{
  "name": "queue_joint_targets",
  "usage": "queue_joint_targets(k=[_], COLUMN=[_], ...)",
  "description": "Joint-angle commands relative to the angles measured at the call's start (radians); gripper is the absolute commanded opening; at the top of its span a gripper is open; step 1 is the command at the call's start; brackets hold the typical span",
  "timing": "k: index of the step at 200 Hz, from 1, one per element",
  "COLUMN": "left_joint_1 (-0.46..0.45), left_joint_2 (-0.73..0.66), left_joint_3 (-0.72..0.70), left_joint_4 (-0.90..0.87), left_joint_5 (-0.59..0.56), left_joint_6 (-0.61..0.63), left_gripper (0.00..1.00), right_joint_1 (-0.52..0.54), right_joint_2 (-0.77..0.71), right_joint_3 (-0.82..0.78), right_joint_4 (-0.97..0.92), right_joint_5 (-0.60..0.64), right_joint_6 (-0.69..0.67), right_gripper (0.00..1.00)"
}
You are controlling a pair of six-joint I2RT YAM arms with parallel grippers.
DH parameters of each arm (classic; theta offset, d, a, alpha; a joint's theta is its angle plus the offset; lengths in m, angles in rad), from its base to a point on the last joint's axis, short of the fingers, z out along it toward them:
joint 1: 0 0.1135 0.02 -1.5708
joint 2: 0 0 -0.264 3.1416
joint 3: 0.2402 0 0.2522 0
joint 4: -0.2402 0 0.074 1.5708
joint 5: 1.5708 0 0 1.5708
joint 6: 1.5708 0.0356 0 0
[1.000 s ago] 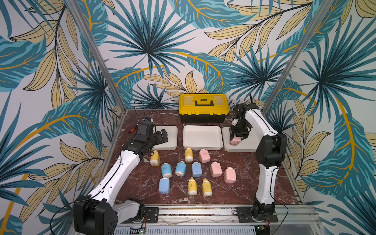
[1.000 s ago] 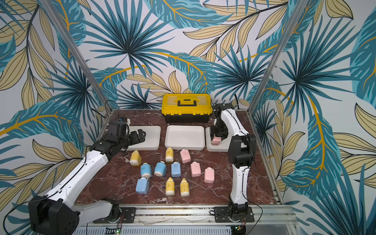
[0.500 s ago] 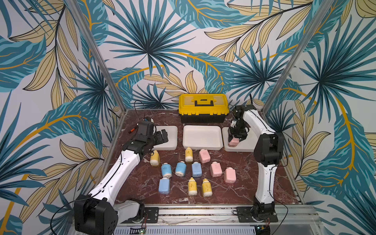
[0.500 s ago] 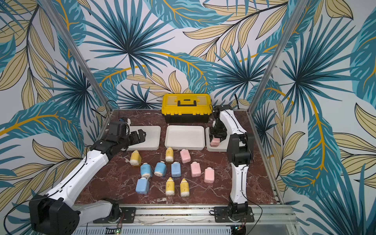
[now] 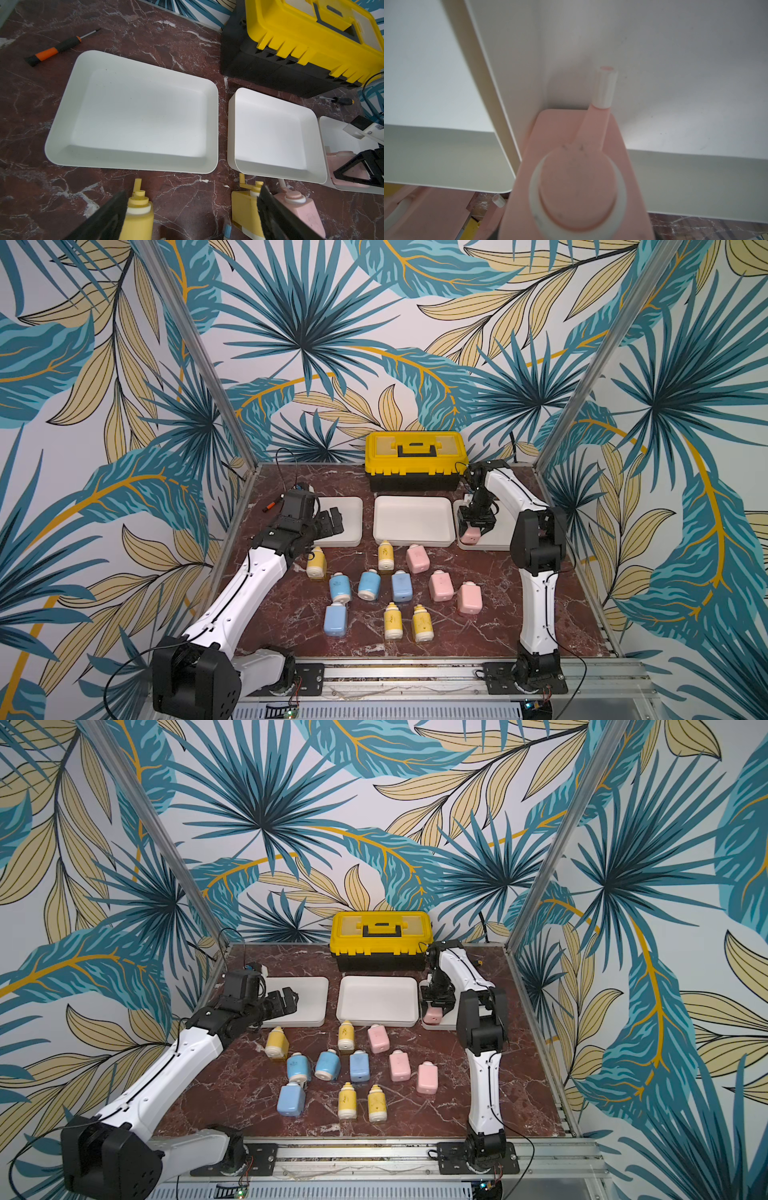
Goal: Place the pencil sharpeners by color into the storage box
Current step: Place the pencil sharpener in the storage box.
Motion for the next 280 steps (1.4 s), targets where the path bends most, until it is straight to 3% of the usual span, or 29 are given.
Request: queue_joint_targets(k=[1,73,203,280], left_joint_1=[-0.002,-0.002,-0.004,-0.003], left_joint_2=[0.004,0.002,0.003,-0.006], left_joint_3=[0.004,0.002,-0.004,-0.005], left_joint_4=[-0.005,-0.006,-0.005,-0.006], left_joint_5=[-0.009,-0.013,-0.015,-0.026], left_joint_6=[0.009,0.013,0.01,0.009], left_gripper=[0.99,0.99,0.99,0.99], right_joint_1=[0.005,0.005,0.005,0.005], right_joint_2=[0.026,0.042,-0.001,-0.189], right_joint_3=[-0.008,-0.011,-0.008,-0.012], right_joint_4=[-0.004,0.002,0.035,0.091], right_joint_5=[-0.018,-0.013,-0.03,-0.073], right_joint_6=[0.002,0.025,0.045,0.062], right_gripper=[0.3,0.39,0.74,0.83])
